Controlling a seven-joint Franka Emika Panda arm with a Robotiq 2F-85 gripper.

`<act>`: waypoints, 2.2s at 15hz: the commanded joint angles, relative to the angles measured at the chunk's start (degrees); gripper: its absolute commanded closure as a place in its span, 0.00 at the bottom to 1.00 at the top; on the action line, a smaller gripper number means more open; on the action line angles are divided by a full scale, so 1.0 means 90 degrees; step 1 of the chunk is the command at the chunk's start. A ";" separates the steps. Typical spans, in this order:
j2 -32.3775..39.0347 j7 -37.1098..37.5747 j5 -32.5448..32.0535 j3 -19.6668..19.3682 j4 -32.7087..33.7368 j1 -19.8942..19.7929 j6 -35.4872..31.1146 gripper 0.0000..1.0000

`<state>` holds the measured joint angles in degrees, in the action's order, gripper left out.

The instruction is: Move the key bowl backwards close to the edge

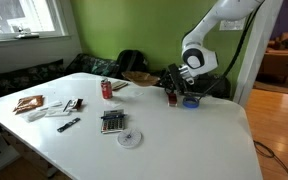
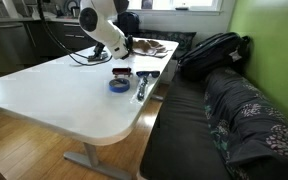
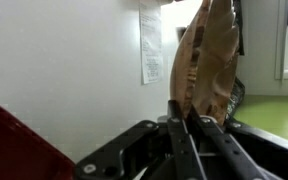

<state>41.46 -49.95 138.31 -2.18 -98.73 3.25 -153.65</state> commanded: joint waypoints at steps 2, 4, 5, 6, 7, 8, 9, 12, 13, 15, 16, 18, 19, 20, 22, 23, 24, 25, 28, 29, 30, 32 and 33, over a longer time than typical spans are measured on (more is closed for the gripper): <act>0.0582 -0.0591 0.0851 -0.0654 0.0848 0.0585 -0.0102 0.98; 0.0831 -0.0616 0.0685 -0.0894 0.1300 0.0702 -0.0249 0.98; 0.0906 -0.0759 0.0671 -0.0898 0.1533 0.0604 -0.0407 0.98; 0.1025 -0.0763 0.0640 -0.1005 0.1828 0.0606 -0.0546 0.98; 0.1084 -0.0773 0.0615 -0.1121 0.1970 0.0656 -0.0721 0.98; 0.1139 -0.0761 0.0598 -0.1208 0.2069 0.0734 -0.0870 0.98; 0.1209 -0.0712 0.0595 -0.1309 0.2154 0.0826 -0.1007 0.98; 0.1314 -0.0686 0.0632 -0.1568 0.2067 0.1189 -0.1287 0.98; 0.1325 -0.0707 0.0630 -0.1627 0.1946 0.1332 -0.1315 0.98; 0.1278 -0.0688 0.0628 -0.1680 0.1672 0.1568 -0.1179 0.98; 0.1268 -0.0632 0.0626 -0.1731 0.1606 0.1676 -0.1119 0.98; 0.1358 -0.0736 0.0586 -0.1533 0.1757 0.1520 -0.1278 0.91; 0.1361 -0.0728 0.0586 -0.1558 0.1729 0.1594 -0.1278 0.98; 0.1319 -0.0704 0.0573 -0.1522 0.1662 0.1584 -0.1188 0.98; 0.1294 -0.0685 0.0571 -0.1440 0.1572 0.1550 -0.1035 0.98; 0.1289 -0.0684 0.0597 -0.1415 0.1541 0.1534 -0.0971 0.98; 0.1284 -0.0686 0.0599 -0.1389 0.1517 0.1519 -0.0925 0.98; 0.1295 -0.0681 0.0628 -0.1395 0.1520 0.1514 -0.0842 0.98; 0.1327 -0.0636 0.0625 -0.1418 0.1529 0.1509 -0.0697 0.98; 0.1328 -0.0636 0.0625 -0.1408 0.1522 0.1501 -0.0680 0.98; 0.1328 -0.0655 0.0625 -0.1386 0.1499 0.1498 -0.0692 0.98; 0.1338 -0.0633 0.0546 -0.1346 0.1482 0.1499 -0.0781 0.66; 0.1332 -0.0596 0.0493 -0.1316 0.1477 0.1486 -0.0796 0.60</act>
<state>53.82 -56.29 143.59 -14.89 -84.51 17.28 -161.82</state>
